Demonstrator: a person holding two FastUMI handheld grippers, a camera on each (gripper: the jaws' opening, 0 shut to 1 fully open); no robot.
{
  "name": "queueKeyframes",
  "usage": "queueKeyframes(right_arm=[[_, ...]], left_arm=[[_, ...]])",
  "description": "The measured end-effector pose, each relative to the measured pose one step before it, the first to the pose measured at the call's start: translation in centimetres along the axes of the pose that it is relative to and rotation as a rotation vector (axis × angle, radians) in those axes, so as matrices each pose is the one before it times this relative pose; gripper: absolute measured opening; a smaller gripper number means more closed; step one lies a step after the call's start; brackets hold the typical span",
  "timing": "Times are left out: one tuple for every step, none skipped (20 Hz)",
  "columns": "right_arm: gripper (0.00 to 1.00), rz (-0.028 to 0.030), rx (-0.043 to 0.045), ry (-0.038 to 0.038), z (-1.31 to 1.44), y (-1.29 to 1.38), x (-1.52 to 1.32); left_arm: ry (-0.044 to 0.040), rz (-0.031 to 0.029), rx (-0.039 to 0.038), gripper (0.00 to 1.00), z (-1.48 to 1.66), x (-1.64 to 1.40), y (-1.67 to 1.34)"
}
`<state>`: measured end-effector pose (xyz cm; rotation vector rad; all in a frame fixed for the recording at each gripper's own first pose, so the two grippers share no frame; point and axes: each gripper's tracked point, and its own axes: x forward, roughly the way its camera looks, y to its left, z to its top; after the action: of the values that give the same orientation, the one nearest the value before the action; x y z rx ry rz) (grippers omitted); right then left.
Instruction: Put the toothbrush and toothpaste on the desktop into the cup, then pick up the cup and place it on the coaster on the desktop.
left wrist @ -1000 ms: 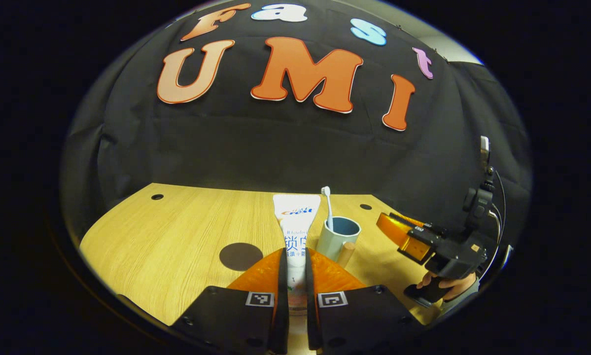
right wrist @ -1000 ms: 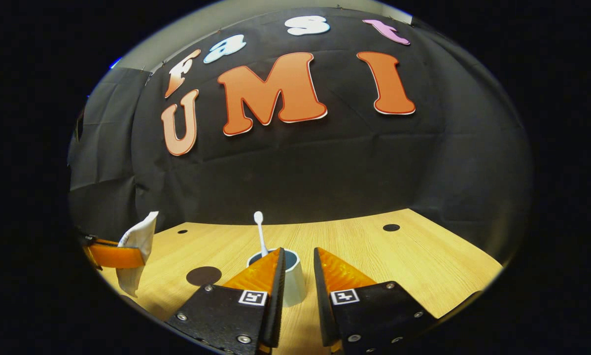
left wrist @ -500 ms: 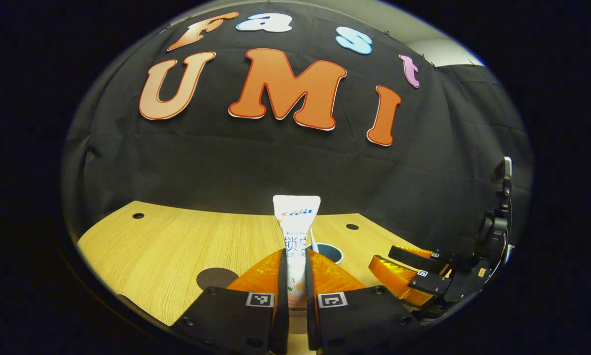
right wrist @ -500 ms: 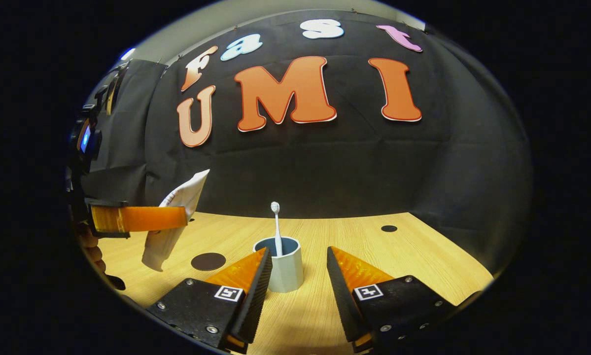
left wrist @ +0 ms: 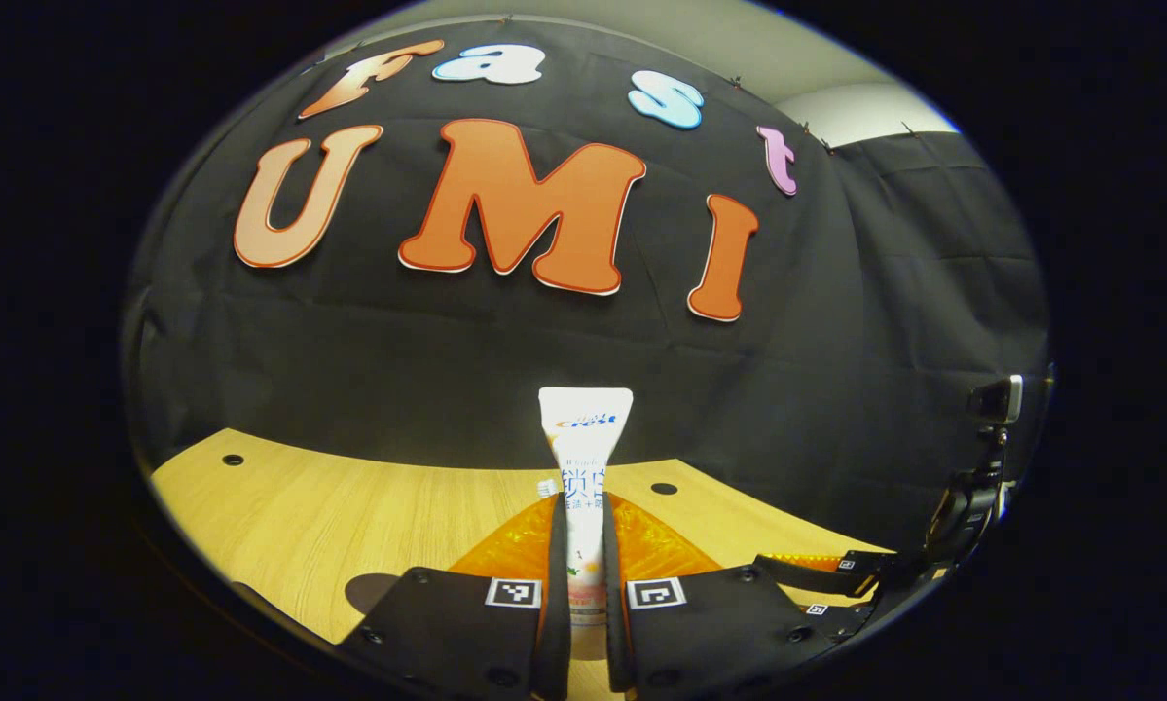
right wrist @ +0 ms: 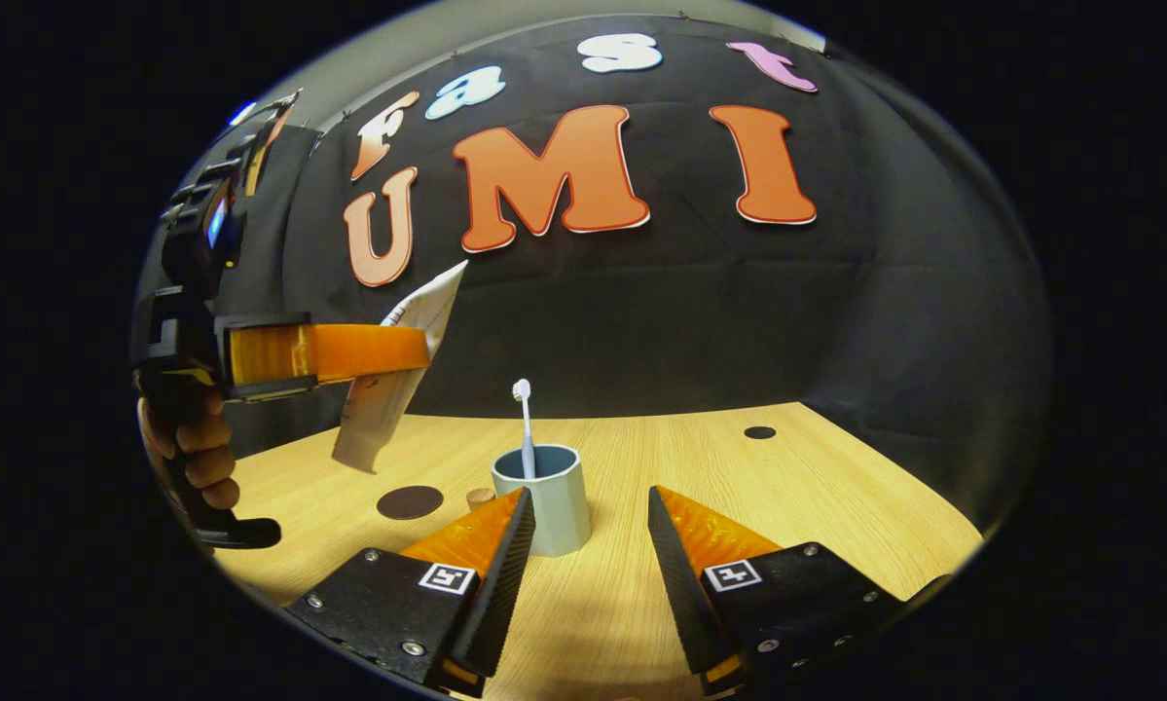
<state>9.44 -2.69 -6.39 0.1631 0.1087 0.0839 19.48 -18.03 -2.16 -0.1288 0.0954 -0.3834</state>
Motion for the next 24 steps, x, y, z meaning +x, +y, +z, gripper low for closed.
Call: queueKeyframes(right_arm=[[0.71, -0.00490, 0.00670, -0.00515, 0.173, -0.384, -0.078], [0.71, -0.00344, 0.00097, -0.00824, 0.149, -0.350, -0.178], [0.71, -0.00255, -0.00352, -0.00787, 0.104, -0.341, -0.065], [0.71, -0.00067, -0.00255, -0.00127, -0.065, -0.193, -0.065], [0.71, -0.00159, -0.00053, 0.00298, -0.154, -0.339, -0.047], [0.71, -0.00279, 0.00028, 0.00259, -0.168, -0.334, -0.044], [0.71, -0.00369, -0.00233, 0.00403, -0.183, -0.264, 0.029], [0.71, -0.00171, -0.00309, 0.00644, -0.313, -0.159, -0.023], [0.71, 0.00162, -0.00223, 0.00385, -0.131, -0.062, -0.030], [0.71, 0.00250, -0.00197, 0.00279, -0.046, 0.022, -0.071], [0.71, 0.00721, -0.00098, -0.00233, 0.037, 0.157, -0.149], [0.71, 0.00524, -0.00230, 0.00036, -0.003, 0.092, -0.012], [0.71, 0.00814, -0.00343, -0.00019, -0.048, 0.170, 0.003], [0.71, 0.00348, -0.00619, 0.00356, -0.207, 0.065, 0.041], [0.71, 0.00161, -0.00599, 0.00390, -0.185, 0.033, 0.002], [0.71, -0.00023, -0.00389, 0.00296, -0.077, -0.036, -0.004], [0.71, 0.00060, -0.00198, 0.00282, -0.135, 0.015, -0.017], [0.71, 0.00835, -0.00110, -0.00211, -0.112, 0.132, -0.036], [0.71, 0.00015, -0.00080, 0.00119, -0.229, -0.100, 0.183], [0.71, -0.00653, 0.00491, 0.00342, -0.228, -0.335, 0.154], [0.71, -0.00481, 0.01068, 0.00088, -0.086, -0.255, 0.096], [0.71, -0.00027, 0.01242, 0.00108, -0.032, -0.092, 0.152], [0.71, -0.00031, 0.01187, -0.00002, -0.022, -0.038, 0.128], [0.71, 0.00034, 0.00852, -0.00090, -0.024, -0.087, -0.014]], left_arm=[[-0.00739, -0.01439, -0.01268, 0.18, 0.220, 0.482, -0.232], [-0.00660, -0.00960, -0.01090, 0.18, 0.027, 0.528, -0.107], [-0.00780, -0.00827, -0.00884, 0.18, 0.073, 0.458, -0.063], [-0.00771, -0.00952, -0.00685, 0.18, 0.100, 0.652, 0.010], [-0.00580, -0.00654, -0.00319, 0.18, 0.012, 0.531, -0.062], [-0.00712, -0.00609, -0.00313, 0.18, -0.095, 0.541, -0.001], [-0.00483, -0.00751, -0.00512, 0.18, -0.139, 0.475, -0.078], [0.00085, -0.00811, -0.00850, 0.19, -0.295, 0.634, -0.089], [-0.00269, -0.01005, -0.01538, 0.18, -0.227, 0.519, 0.007], [-0.00340, -0.00853, -0.01634, 0.18, -0.178, 0.334, 0.092], [-0.00346, -0.00830, -0.01171, 0.18, -0.227, 0.305, 0.102], [-0.00318, 0.00029, -0.00605, 0.18, -0.272, 0.464, 0.218], [0.00286, 0.00186, 0.00507, 0.18, -0.289, 0.435, 0.304], [0.00193, 0.00879, 0.00589, 0.18, -0.455, 0.303, 0.576], [0.00535, 0.00153, 0.00107, 0.18, -0.436, 0.461, 0.353], [0.00741, 0.00025, -0.00061, 0.18, -0.434, 0.357, 0.289], [0.00659, -0.00123, -0.00329, 0.18, -0.475, 0.307, 0.130], [0.00447, -0.00341, -0.00512, 0.18, -0.353, 0.324, 0.107], [0.00276, -0.00178, -0.00622, 0.18, -0.389, 0.293, 0.051], [0.00804, -0.00010, -0.00149, 0.18, -0.621, 0.438, 0.112], [0.00656, 0.00365, -0.00170, 0.18, -0.452, 0.330, 0.133], [0.00742, -0.00084, 0.00058, 0.18, -0.479, 0.253, 0.144], [0.00182, 0.00403, 0.00235, 0.18, -0.324, 0.209, 0.138], [-0.00188, 0.00394, 0.00551, 0.18, -0.167, 0.231, 0.108]])
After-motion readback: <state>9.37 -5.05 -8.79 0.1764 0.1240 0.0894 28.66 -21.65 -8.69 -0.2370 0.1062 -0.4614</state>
